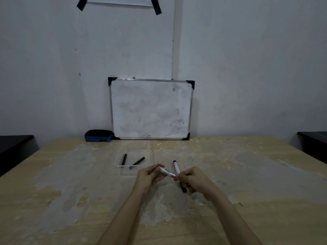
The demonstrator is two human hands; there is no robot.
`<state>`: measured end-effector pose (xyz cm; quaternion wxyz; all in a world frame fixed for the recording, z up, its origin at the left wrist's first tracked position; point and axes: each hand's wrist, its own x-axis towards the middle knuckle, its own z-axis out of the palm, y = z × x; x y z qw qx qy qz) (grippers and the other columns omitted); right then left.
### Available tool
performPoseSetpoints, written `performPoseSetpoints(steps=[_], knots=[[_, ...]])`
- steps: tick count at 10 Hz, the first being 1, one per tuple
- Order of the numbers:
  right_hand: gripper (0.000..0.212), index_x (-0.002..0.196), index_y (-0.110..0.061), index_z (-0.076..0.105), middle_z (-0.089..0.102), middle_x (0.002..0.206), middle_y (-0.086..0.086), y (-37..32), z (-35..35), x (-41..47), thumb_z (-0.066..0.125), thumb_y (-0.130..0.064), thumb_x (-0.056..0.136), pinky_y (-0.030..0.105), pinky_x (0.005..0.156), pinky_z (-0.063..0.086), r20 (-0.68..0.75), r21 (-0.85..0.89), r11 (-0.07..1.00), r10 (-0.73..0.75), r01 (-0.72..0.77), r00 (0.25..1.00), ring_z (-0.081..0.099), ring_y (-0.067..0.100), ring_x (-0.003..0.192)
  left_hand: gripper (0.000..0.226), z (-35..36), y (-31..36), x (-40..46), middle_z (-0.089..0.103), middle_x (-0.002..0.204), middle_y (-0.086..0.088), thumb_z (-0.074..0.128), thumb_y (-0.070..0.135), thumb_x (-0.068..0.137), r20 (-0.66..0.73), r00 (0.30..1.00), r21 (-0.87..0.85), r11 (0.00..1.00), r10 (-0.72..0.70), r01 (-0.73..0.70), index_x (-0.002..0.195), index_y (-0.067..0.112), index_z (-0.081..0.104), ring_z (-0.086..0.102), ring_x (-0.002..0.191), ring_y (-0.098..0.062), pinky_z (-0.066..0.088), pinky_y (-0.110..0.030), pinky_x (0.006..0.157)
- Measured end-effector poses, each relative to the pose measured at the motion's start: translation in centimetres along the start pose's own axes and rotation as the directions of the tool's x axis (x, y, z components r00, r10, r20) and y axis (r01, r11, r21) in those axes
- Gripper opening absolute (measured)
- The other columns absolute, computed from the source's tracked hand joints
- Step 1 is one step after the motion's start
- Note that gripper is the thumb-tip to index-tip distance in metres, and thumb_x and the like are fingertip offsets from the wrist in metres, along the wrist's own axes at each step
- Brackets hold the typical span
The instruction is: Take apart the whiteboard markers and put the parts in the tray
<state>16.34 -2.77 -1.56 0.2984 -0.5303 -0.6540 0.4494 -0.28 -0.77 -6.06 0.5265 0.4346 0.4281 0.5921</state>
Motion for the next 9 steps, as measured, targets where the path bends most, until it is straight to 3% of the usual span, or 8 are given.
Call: performPoseSetpoints(steps=[1, 3, 4, 5, 6, 7, 8, 9], knots=[[0.019, 0.094, 0.007, 0.068, 0.042, 0.048, 0.006, -0.1, 0.1, 0.2, 0.054, -0.006, 0.090, 0.013, 0.032, 0.029, -0.009, 0.024, 0.999, 0.027, -0.026, 1.000, 0.032, 0.002, 0.024, 0.021, 0.0, -0.3, 0.2, 0.072, 0.050, 0.006, 0.042, -0.008, 0.090, 0.000, 1.000, 0.032, 0.999, 0.011, -0.011, 0.090, 0.003, 0.060, 0.069, 0.050, -0.005, 0.054, -0.009, 0.051], [0.020, 0.093, 0.006, 0.067, 0.044, 0.048, 0.005, -0.6, 0.8, 0.2, 0.055, -0.010, 0.090, 0.015, 0.035, 0.029, -0.026, 0.122, 0.984, 0.133, -0.129, 0.991, 0.032, 0.004, 0.024, 0.020, 0.0, -0.7, 0.3, 0.066, 0.081, -0.010, 0.042, -0.003, 0.092, -0.024, 0.999, 0.082, 0.996, 0.024, -0.022, 0.103, -0.006, 0.059, 0.070, 0.054, -0.006, 0.056, -0.011, 0.055], [0.016, 0.106, -0.013, 0.050, 0.045, 0.045, 0.001, -1.4, 2.2, 0.7, 0.048, -0.012, 0.091, 0.012, 0.034, 0.031, -0.046, 0.164, 0.973, 0.174, -0.164, 0.984, 0.033, 0.004, 0.021, 0.022, 0.4, -0.7, 0.2, 0.066, 0.085, -0.010, 0.042, 0.003, 0.094, -0.064, 0.998, 0.082, 0.996, 0.026, -0.021, 0.106, -0.001, 0.059, 0.071, 0.057, -0.005, 0.056, -0.012, 0.056], [0.052, 0.140, -0.010, 0.025, 0.052, 0.061, 0.006, -1.9, 3.4, 1.6, 0.044, -0.027, 0.095, 0.014, 0.031, 0.039, -0.085, 0.000, 0.991, 0.137, -0.137, 0.987, 0.048, 0.008, 0.029, 0.025, 0.9, -1.0, 0.0, 0.067, 0.086, -0.013, 0.042, 0.007, 0.095, -0.194, 0.978, 0.207, 0.978, 0.075, -0.034, 0.106, -0.006, 0.060, 0.070, 0.062, -0.007, 0.056, -0.016, 0.061], [0.037, 0.131, 0.003, 0.038, 0.059, 0.112, 0.025, -3.0, 4.2, 2.1, 0.036, -0.014, 0.098, 0.030, 0.050, 0.051, -0.149, -0.387, 0.912, 0.085, -0.137, 0.985, 0.067, 0.027, 0.063, 0.027, 0.8, -1.3, -0.1, 0.066, 0.089, -0.011, 0.044, 0.011, 0.095, -0.278, 0.942, 0.351, 0.933, 0.187, -0.081, 0.108, -0.006, 0.060, 0.064, 0.081, -0.019, 0.051, -0.018, 0.071], [0.029, 0.121, -0.002, 0.052, 0.045, 0.140, 0.018, -3.3, 5.1, 2.8, 0.036, -0.004, 0.096, 0.036, 0.097, 0.044, -0.132, -0.723, 0.687, -0.041, -0.068, 0.990, 0.047, 0.030, 0.125, 0.022, 0.8, -1.4, -0.2, 0.064, 0.083, -0.007, 0.046, 0.010, 0.094, -0.268, 0.938, 0.431, 0.898, 0.221, -0.088, 0.103, -0.004, 0.061, 0.062, 0.085, -0.023, 0.048, -0.022, 0.070], [0.026, 0.111, -0.005, 0.058, 0.063, 0.120, 0.012, -3.0, 6.4, 3.4, 0.037, -0.005, 0.096, 0.036, 0.111, 0.032, -0.062, -0.910, 0.415, -0.123, -0.005, 0.990, 0.053, 0.025, 0.117, 0.020, 1.0, -1.4, -0.3, 0.068, 0.090, -0.014, 0.047, 0.007, 0.091, -0.199, 0.947, 0.563, 0.820, 0.253, -0.101, 0.099, -0.002, 0.063, 0.059, 0.084, -0.019, 0.044, -0.024, 0.070], [0.026, 0.107, -0.007, 0.062, 0.067, 0.098, 0.006, -3.6, 6.6, 4.0, 0.038, -0.005, 0.096, 0.034, 0.097, 0.044, -0.026, -0.933, 0.358, -0.168, 0.036, 0.986, 0.063, 0.021, 0.086, 0.019, 1.2, -1.1, -0.6, 0.067, 0.092, -0.010, 0.047, 0.007, 0.091, -0.192, 0.940, 0.581, 0.805, 0.281, -0.122, 0.101, 0.001, 0.062, 0.059, 0.083, -0.016, 0.044, -0.014, 0.063]])
